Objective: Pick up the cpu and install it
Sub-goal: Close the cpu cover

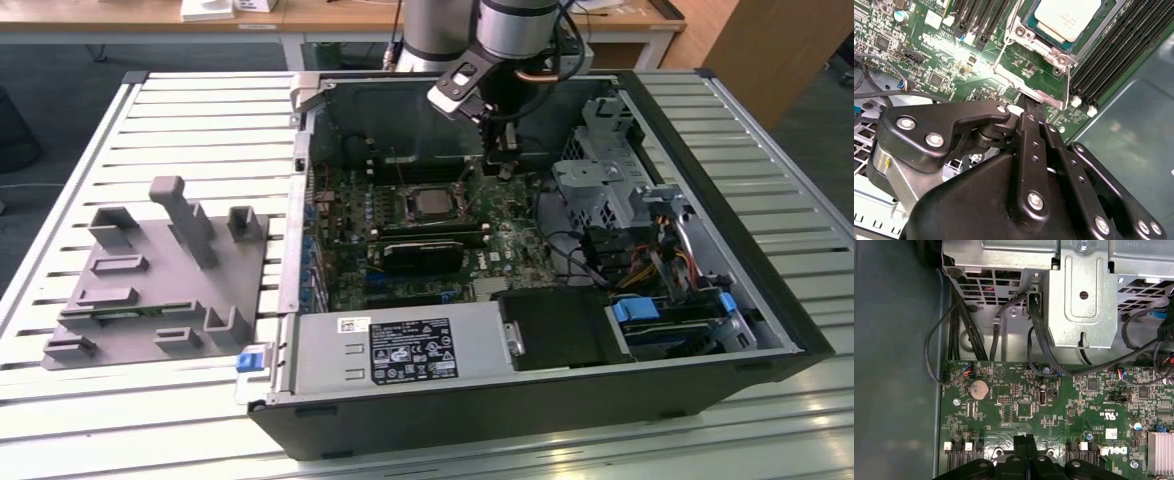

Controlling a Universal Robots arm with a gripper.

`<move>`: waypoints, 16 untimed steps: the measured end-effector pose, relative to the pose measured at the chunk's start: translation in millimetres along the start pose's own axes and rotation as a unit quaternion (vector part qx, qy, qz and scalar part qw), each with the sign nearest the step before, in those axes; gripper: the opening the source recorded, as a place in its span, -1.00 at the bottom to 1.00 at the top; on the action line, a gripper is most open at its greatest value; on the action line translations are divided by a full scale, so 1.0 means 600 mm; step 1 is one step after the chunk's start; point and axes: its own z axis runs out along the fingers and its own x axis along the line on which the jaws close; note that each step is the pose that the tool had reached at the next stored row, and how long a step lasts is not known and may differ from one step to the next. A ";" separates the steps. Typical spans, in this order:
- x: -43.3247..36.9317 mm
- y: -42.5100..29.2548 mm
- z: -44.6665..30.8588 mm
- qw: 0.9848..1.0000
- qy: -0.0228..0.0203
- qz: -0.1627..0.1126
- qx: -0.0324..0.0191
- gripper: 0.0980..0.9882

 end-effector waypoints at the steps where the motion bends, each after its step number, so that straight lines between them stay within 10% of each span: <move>1: 0.000 -0.001 0.000 1.000 0.000 0.000 0.000 -0.98; 16: 0.000 -0.010 0.000 1.000 0.000 0.000 0.000 -0.98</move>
